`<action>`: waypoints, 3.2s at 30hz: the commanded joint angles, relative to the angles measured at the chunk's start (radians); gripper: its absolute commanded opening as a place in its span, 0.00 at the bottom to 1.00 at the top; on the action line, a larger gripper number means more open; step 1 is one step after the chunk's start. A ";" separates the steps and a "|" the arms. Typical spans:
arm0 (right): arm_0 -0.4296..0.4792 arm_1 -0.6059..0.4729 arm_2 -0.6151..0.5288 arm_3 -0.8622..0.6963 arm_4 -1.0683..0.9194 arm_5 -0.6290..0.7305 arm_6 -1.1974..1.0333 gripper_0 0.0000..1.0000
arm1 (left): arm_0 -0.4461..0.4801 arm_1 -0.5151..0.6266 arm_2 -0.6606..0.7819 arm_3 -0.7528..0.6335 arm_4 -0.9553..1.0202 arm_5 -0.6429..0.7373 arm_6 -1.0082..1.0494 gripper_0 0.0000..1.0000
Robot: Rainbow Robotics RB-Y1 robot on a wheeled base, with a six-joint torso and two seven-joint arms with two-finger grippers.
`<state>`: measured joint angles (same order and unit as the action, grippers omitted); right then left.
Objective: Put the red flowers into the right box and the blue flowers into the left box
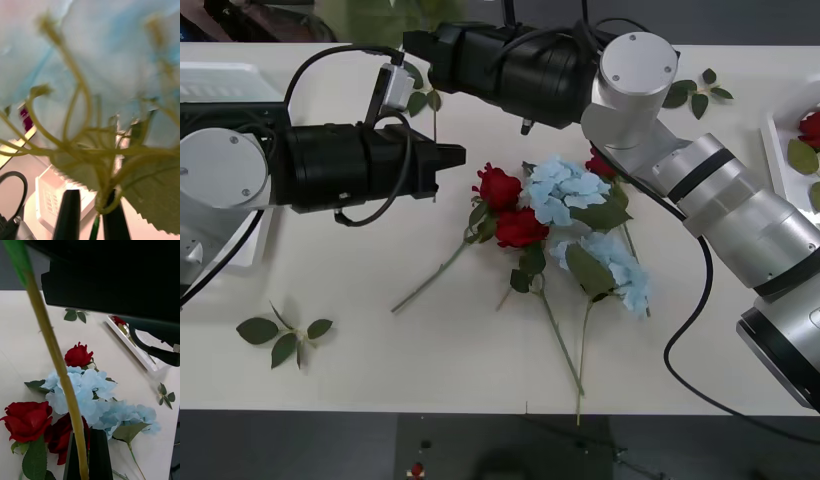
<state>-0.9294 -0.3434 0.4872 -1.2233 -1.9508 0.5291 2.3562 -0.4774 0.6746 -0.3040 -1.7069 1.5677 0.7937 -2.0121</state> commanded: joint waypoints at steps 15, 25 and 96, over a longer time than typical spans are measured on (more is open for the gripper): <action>-0.037 -0.098 0.007 0.025 0.058 0.161 -0.121 0.62 | -0.009 0.491 0.169 -0.056 -0.035 0.190 -0.088 0.00; -0.058 -0.324 0.142 0.036 0.115 0.313 -0.554 0.62 | 0.089 0.790 0.220 0.075 -0.262 0.343 -0.140 0.00; -0.221 -0.473 0.613 0.163 0.655 0.399 -0.796 0.62 | -0.256 0.103 -0.230 0.053 -0.552 0.357 0.378 1.00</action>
<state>-1.1475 -0.8458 1.0852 -1.0360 -1.3147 0.9284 1.5470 -0.6751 0.8045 -0.4945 -1.6979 1.0552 1.2018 -1.6424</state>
